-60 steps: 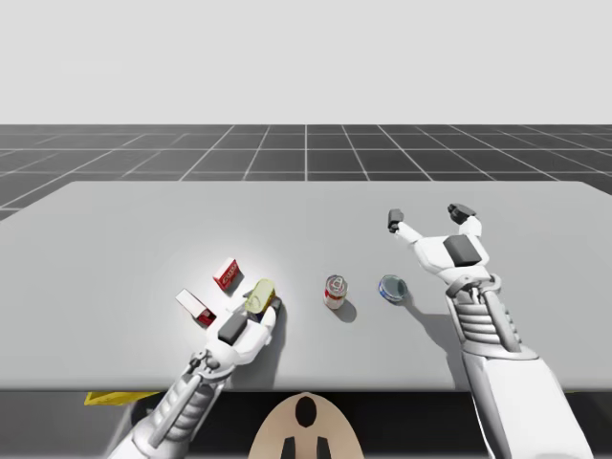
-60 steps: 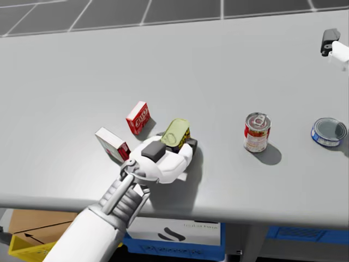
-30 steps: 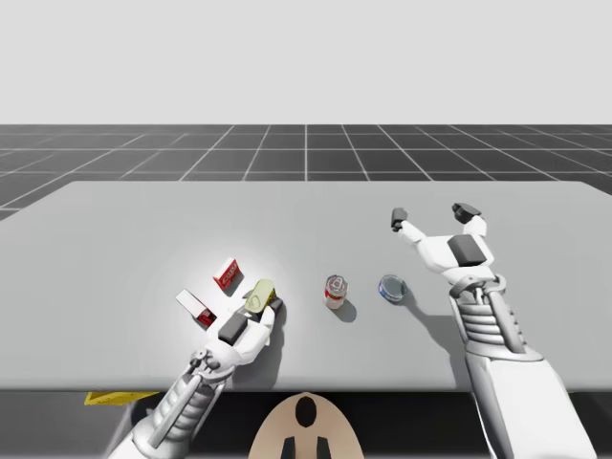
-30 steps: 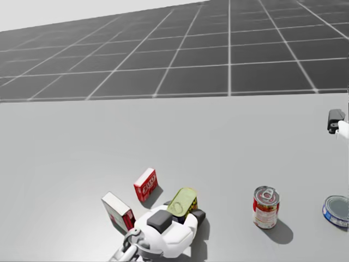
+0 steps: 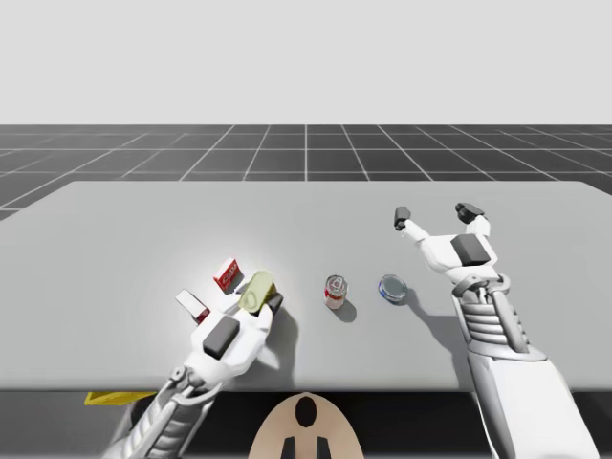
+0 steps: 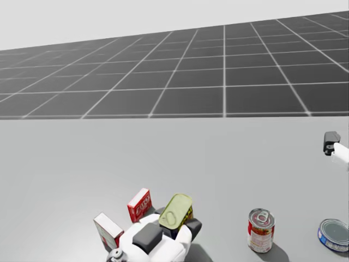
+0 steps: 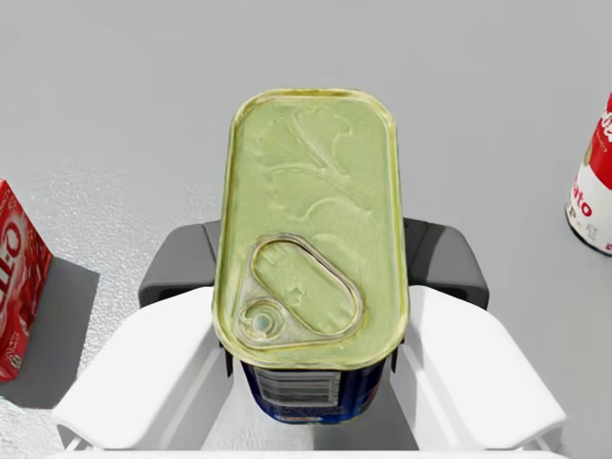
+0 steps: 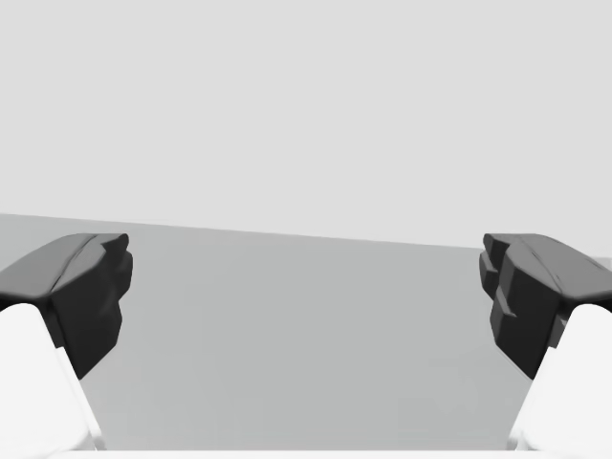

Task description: Grasp the can of spam and hold it up.

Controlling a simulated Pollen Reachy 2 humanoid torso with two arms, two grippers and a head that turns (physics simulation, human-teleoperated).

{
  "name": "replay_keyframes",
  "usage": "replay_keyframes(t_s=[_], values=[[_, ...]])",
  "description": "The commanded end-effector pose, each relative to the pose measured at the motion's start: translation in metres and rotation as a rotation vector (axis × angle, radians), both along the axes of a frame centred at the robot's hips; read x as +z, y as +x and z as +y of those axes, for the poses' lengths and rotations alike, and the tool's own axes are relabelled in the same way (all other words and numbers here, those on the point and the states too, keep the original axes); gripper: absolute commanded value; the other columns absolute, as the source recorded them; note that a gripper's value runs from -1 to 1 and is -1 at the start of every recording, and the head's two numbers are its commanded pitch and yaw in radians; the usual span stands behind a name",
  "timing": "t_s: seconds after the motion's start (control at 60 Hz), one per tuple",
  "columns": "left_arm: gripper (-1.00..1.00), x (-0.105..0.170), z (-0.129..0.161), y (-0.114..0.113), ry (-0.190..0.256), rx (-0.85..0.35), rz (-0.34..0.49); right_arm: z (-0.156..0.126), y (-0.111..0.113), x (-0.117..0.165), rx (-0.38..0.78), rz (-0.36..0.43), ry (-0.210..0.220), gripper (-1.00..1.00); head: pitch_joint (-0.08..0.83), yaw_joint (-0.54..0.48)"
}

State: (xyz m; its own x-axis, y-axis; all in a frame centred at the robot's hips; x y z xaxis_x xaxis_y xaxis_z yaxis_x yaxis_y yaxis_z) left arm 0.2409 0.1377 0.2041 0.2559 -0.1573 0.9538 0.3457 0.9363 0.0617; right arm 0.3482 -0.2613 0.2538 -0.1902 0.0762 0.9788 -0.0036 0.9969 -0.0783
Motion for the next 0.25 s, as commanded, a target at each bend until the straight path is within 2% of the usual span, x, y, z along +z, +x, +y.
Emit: replay_keyframes(t_s=[0.017,0.083,0.25], values=[[1.00,0.057,0.001,-0.004,0.047,0.001,-0.112,-0.002,0.000,0.000,0.009,-0.001,0.001,-1.00,0.353,0.20],[1.00,0.081,0.005,-0.005,0.057,0.008,-0.171,-0.002,0.000,-0.001,0.008,-0.014,-0.020,-1.00,0.351,0.20],[1.00,0.134,0.013,0.000,0.065,0.021,-0.325,-0.003,0.000,-0.002,0.030,-0.013,-0.023,-1.00,0.349,0.19]])
